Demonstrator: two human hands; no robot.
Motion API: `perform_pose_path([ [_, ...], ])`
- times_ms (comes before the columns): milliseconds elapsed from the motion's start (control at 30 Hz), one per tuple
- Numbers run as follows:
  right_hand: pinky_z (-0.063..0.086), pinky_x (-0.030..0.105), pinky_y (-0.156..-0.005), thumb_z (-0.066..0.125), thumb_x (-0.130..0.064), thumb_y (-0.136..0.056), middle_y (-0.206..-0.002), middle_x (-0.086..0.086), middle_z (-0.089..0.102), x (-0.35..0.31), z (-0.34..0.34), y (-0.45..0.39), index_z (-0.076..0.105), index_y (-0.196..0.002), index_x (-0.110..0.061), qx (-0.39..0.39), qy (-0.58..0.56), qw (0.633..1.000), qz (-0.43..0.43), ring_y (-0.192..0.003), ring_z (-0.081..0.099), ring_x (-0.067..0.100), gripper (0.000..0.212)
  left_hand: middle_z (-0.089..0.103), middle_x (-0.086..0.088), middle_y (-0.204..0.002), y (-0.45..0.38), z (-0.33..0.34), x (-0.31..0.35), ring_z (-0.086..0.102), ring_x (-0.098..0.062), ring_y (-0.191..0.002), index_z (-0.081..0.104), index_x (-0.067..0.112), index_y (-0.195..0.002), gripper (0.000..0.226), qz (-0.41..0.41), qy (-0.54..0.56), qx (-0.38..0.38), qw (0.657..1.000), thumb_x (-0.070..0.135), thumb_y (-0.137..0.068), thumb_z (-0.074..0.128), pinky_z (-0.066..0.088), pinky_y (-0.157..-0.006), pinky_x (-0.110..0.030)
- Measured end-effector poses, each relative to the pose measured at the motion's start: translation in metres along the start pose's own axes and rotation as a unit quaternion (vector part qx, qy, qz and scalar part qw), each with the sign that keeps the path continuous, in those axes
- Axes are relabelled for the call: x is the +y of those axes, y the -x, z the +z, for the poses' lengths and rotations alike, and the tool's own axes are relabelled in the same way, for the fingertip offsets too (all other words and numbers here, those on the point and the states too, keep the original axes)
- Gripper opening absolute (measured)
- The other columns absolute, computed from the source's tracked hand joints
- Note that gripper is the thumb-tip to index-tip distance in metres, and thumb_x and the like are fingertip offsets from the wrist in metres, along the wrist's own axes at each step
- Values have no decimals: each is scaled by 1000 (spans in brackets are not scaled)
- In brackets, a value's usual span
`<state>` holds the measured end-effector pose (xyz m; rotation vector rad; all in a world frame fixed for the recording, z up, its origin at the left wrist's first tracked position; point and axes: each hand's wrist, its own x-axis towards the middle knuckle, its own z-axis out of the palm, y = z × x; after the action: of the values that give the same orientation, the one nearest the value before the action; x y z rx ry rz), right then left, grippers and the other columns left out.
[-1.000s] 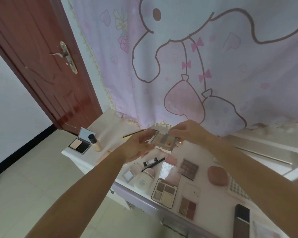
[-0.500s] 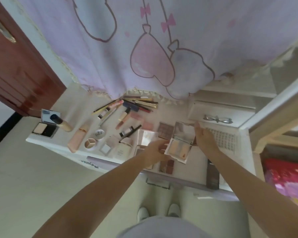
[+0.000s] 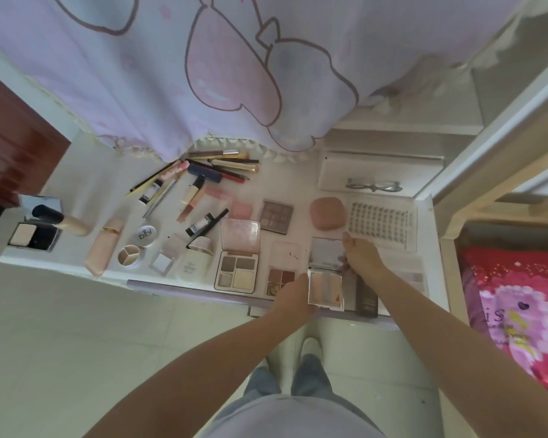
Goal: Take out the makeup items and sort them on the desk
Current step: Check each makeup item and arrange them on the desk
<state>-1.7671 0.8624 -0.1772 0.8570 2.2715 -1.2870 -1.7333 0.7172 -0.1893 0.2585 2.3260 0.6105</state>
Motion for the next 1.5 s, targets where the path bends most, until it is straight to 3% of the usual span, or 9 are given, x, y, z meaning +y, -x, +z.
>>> perform_pose_path([
  [167,36,7,-33,26,-32,-100,-92,20,61,-1,6,-7,51,-116,6,4,-51,999,4,-25,47,0,48,60,-15,-112,-6,2,1,58,-32,-102,39,3,-118,34,-32,-40,22,998,11,-88,51,43,-73,-32],
  [300,43,19,-47,27,-32,-100,-77,18,61,-2,7,-8,54,-108,10,-5,-40,999,0,-43,52,15,51,60,-14,-110,-7,2,-1,58,-31,-101,43,3,-115,28,-35,-59,29,997,6,-89,49,43,-73,-32],
  [533,36,29,-71,28,-28,-99,-68,8,51,2,-8,9,44,-62,-7,96,132,979,-123,-69,48,23,46,60,-13,-106,-7,1,-4,60,-28,-99,45,3,-119,30,-34,-33,38,998,2,-89,46,47,-77,-31],
  [667,43,36,-82,45,-34,-93,-105,15,60,22,-20,20,54,-110,-2,157,327,926,-108,-101,53,31,38,62,-12,-107,-5,-5,-9,60,-26,-100,45,5,-124,33,-18,-25,40,999,8,-91,47,49,-86,-32],
  [800,46,31,-79,51,-45,-87,-111,12,55,25,-13,21,38,-122,-6,111,433,894,-40,-101,55,27,54,59,-8,-118,1,-16,-8,56,-25,-108,45,10,-127,33,18,-66,66,995,16,-94,44,45,-89,-32],
  [1133,40,27,-74,56,-22,-87,-102,13,60,8,-31,26,55,-100,-3,88,283,954,-52,-104,56,27,23,45,-7,-134,7,-57,2,44,-22,-122,42,12,-133,43,130,-105,52,984,26,-93,49,35,-98,-27],
  [1333,55,19,-53,72,-11,-76,-88,6,54,-42,-62,72,58,-102,-8,124,-105,979,-124,-78,57,22,30,48,-4,-131,21,-90,41,50,-19,-114,29,18,-139,75,219,22,-52,974,40,-78,68,42,-95,-30],
  [1433,56,22,-53,70,-7,-77,-82,6,53,-67,-66,89,53,-91,-9,94,-240,955,-150,-77,58,24,21,56,-4,-119,29,-114,57,55,-17,-101,41,17,-129,56,246,11,44,968,31,-81,67,44,-84,-24],
  [1500,54,20,-59,70,-9,-77,-84,2,54,-79,-70,97,53,-92,-11,100,-159,960,-208,-76,56,19,23,58,-1,-103,34,-134,60,53,-10,-83,50,14,-117,38,254,-16,109,961,29,-85,63,40,-70,-16],
])
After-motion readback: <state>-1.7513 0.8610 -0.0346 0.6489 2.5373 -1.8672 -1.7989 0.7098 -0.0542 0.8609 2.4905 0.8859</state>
